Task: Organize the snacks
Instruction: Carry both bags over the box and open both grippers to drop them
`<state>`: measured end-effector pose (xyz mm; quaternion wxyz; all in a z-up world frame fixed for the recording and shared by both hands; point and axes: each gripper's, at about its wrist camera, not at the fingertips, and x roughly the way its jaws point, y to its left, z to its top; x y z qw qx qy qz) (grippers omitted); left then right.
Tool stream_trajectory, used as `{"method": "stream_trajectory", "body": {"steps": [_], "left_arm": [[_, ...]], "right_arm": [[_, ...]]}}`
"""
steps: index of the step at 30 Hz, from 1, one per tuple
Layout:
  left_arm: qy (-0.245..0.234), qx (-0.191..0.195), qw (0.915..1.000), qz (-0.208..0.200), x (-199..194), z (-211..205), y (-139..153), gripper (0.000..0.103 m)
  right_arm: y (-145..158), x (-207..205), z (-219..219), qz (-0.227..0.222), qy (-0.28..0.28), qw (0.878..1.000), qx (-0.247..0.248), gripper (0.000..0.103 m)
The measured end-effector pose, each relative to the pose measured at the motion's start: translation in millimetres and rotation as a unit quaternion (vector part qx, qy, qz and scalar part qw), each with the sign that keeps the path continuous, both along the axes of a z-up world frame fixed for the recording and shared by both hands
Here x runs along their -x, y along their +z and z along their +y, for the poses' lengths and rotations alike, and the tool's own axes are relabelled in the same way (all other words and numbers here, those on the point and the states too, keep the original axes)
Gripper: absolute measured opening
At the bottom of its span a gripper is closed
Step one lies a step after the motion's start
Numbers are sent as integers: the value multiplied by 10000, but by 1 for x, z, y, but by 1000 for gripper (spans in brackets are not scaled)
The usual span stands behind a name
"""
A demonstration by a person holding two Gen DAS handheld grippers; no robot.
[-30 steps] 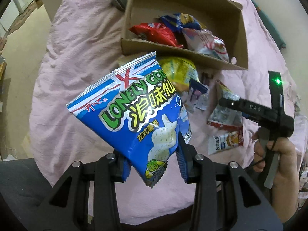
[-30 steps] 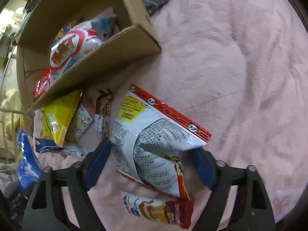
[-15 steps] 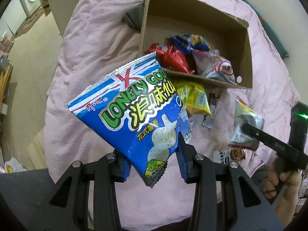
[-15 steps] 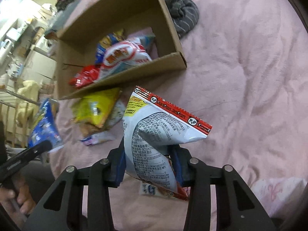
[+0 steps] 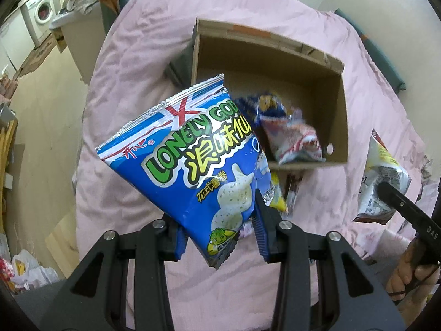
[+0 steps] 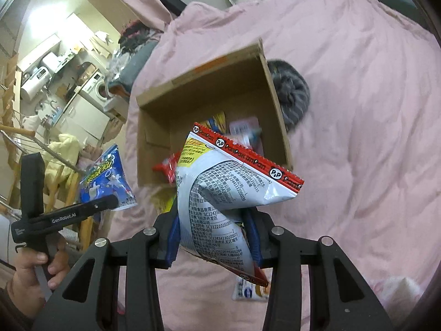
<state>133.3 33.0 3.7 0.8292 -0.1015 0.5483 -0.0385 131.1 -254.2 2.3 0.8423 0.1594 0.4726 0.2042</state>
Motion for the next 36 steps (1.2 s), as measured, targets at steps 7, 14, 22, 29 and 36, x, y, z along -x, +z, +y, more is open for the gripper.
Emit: {"method": "stream_trajectory", "body": {"steps": [7,14,22,29,36], "left_arm": [[-107,-71,9998,-141,-33,-6,10,36],[-266,-311,9985,-367,-70,-22,12,36],[-104,-412,9972,-612,-113,-35,-5,36],[-390,-861,9909,-961,-117,-55,-19,36],[-320,-799,9900,-1117,-121,-48,-21,36]], "right_arm": [[15,-28,7,-222,-36,9997,34,43],[12,-75,18,-271,-77,9996,56,43],[-12,-103,12,-407,-267,9988,-22,43],[-30,-120,20,-386,-182,9990,150,43],[-49,-130,29,-254,-110,9994,230,44]]}}
